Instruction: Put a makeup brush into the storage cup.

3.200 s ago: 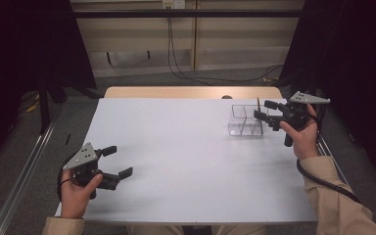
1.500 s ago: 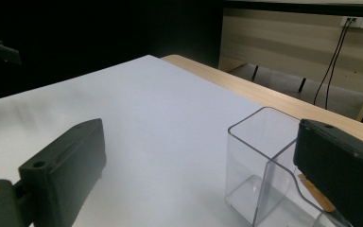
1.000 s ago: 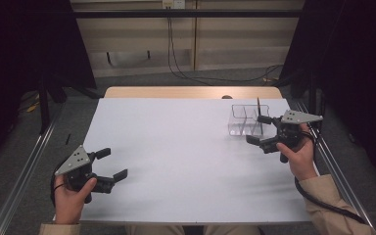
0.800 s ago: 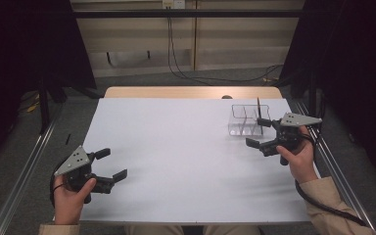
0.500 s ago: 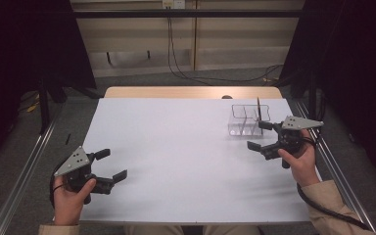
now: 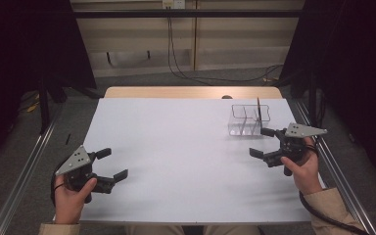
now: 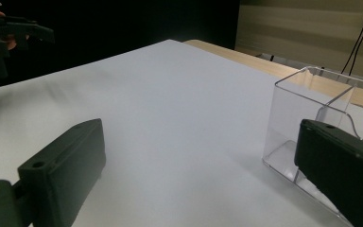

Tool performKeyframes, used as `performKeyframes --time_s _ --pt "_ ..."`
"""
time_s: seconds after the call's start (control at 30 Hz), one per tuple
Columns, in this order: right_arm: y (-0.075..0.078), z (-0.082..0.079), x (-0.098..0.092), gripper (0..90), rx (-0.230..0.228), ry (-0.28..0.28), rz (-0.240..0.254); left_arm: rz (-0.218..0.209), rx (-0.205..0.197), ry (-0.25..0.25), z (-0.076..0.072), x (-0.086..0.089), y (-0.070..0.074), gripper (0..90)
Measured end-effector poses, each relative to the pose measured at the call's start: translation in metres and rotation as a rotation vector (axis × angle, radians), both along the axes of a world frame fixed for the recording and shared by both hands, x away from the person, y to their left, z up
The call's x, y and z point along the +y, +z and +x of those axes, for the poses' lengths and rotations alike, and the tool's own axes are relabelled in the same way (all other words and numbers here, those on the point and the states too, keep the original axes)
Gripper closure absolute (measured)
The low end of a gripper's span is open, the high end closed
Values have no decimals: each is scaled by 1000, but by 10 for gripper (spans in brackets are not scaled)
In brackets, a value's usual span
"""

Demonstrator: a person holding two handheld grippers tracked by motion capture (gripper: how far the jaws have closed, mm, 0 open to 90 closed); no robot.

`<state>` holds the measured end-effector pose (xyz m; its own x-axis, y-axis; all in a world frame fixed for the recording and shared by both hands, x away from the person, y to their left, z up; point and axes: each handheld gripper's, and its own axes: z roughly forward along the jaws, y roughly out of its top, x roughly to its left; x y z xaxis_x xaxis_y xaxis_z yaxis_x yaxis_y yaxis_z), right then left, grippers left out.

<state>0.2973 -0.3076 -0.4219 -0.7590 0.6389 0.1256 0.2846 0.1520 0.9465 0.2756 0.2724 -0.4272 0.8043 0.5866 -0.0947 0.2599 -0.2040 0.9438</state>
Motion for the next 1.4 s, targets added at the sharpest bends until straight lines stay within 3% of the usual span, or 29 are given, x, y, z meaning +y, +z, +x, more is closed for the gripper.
performKeyframes --time_s 0.43,1.4 --pt "-8 -13 -3 19 29 3 -12 7 -2 -11 1 -3 0 3" --pt "-14 -32 -10 24 28 -9 -27 11 -3 -16 1 -5 0 3"
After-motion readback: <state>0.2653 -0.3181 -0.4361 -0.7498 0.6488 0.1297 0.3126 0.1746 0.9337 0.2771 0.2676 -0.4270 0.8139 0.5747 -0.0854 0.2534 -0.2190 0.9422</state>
